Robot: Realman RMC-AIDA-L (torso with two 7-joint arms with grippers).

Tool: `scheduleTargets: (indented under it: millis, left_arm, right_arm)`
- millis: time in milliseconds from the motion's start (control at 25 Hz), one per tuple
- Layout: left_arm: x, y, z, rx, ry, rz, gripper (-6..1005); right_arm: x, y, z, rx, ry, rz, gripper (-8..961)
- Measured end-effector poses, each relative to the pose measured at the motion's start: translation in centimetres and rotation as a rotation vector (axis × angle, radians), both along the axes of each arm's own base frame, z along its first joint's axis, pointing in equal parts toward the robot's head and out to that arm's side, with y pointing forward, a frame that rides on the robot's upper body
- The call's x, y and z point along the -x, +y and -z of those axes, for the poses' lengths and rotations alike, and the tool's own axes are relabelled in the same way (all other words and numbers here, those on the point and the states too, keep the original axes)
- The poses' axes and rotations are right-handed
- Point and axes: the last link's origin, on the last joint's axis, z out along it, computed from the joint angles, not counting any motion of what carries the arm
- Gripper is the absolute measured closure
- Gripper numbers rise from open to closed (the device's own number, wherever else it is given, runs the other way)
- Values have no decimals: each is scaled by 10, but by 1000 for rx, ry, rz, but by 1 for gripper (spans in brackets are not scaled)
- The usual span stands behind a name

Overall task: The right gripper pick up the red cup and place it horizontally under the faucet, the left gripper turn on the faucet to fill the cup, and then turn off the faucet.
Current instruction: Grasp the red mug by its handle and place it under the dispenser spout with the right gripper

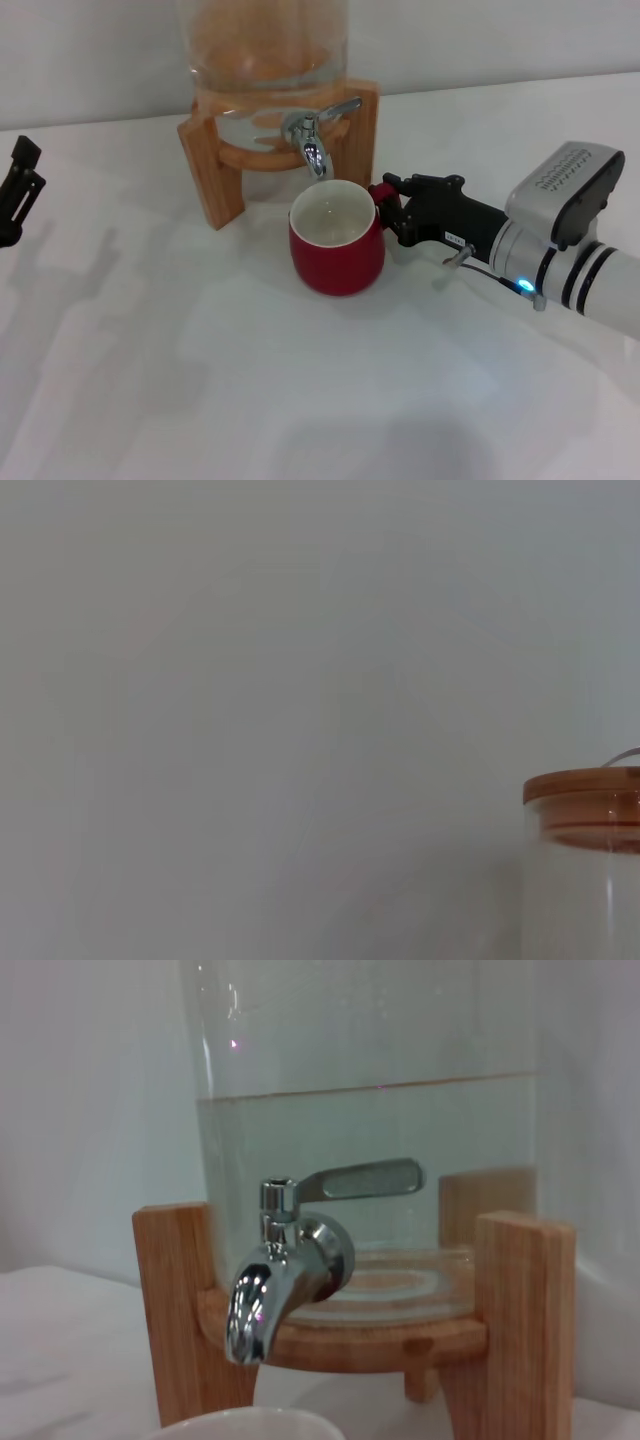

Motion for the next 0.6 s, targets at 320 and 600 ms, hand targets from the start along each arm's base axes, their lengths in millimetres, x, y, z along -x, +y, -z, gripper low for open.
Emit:
scheduleTargets:
  millis: [320, 600]
  left_arm:
    - [-1, 0, 1, 1, -1, 4, 140]
    - [-2, 0, 0, 0, -5, 9, 140]
  right_arm:
    - [8, 5, 3, 6, 1, 0, 747]
    - [9, 10, 3, 0, -4, 15, 747]
